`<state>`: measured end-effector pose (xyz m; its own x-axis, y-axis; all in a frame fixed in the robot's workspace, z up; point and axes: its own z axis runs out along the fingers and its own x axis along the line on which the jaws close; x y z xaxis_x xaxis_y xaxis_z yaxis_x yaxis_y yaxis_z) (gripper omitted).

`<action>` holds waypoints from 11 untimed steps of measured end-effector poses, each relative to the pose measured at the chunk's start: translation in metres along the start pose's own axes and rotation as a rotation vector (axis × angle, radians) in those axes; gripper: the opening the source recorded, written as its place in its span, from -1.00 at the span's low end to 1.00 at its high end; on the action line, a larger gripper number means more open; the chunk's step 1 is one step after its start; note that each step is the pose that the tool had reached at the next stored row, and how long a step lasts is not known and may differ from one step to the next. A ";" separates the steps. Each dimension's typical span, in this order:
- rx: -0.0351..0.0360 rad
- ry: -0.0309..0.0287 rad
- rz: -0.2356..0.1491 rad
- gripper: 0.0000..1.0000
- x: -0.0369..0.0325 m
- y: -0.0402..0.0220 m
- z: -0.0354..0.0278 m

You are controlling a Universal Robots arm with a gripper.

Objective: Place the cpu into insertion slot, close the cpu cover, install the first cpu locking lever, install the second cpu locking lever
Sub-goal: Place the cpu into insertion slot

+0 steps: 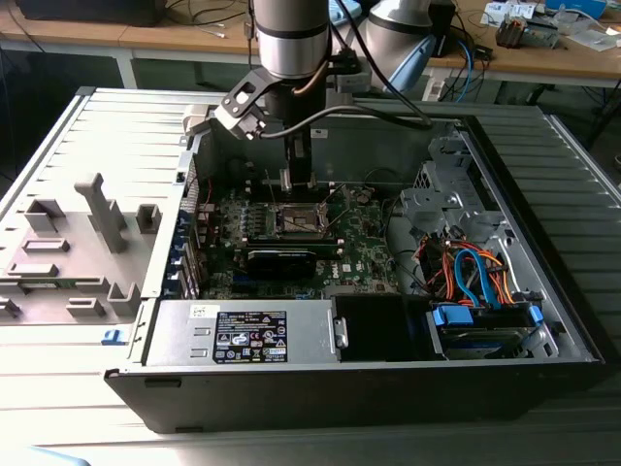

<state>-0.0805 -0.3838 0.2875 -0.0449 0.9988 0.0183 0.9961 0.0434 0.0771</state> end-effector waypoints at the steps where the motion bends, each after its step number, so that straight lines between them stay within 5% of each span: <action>1: -0.0001 0.0001 0.000 0.09 0.0002 -0.0001 0.0002; 11: -0.0001 0.0001 0.000 0.09 0.0017 -0.0003 0.0007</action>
<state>-0.0808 -0.3822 0.2868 -0.0449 0.9988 0.0183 0.9961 0.0434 0.0771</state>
